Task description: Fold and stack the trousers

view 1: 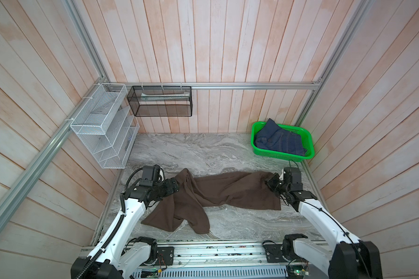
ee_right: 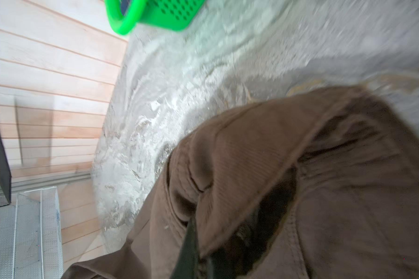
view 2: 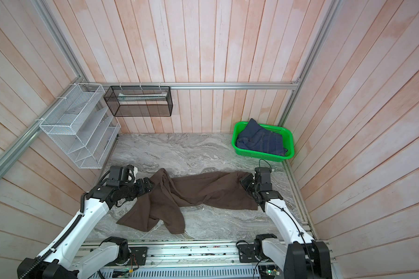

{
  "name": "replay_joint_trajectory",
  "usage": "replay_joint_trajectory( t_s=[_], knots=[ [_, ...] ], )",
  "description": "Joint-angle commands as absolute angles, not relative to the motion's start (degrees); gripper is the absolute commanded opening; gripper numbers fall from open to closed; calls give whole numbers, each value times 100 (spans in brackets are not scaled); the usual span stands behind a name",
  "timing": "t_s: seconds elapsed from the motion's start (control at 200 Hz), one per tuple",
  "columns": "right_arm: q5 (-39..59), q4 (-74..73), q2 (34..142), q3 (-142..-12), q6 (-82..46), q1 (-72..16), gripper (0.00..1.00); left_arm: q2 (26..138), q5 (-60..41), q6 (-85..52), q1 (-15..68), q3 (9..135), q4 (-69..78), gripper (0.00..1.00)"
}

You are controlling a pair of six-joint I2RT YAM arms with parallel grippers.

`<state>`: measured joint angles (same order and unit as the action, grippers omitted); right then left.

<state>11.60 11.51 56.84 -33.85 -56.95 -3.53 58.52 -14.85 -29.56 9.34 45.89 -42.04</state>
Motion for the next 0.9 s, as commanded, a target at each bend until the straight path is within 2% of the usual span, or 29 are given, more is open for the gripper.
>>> replay_joint_trajectory(
  t_s=[0.0,0.185,0.44,0.895],
  knots=[
    [871,2563,5203,-3800,-5139,119,0,5887,-1739,-2953,968,4508,-4177,88],
    [1153,3338,4671,-4149,-4670,881,0,5985,-1711,-3118,1068,4430,-4046,93],
    [1202,4011,4441,-5086,-4188,1536,0,6021,-1636,-3386,1449,4321,-3995,94],
    [1761,3865,4412,-5191,-4198,1922,0,6962,-814,-3786,2186,3911,-3386,92]
  ],
)
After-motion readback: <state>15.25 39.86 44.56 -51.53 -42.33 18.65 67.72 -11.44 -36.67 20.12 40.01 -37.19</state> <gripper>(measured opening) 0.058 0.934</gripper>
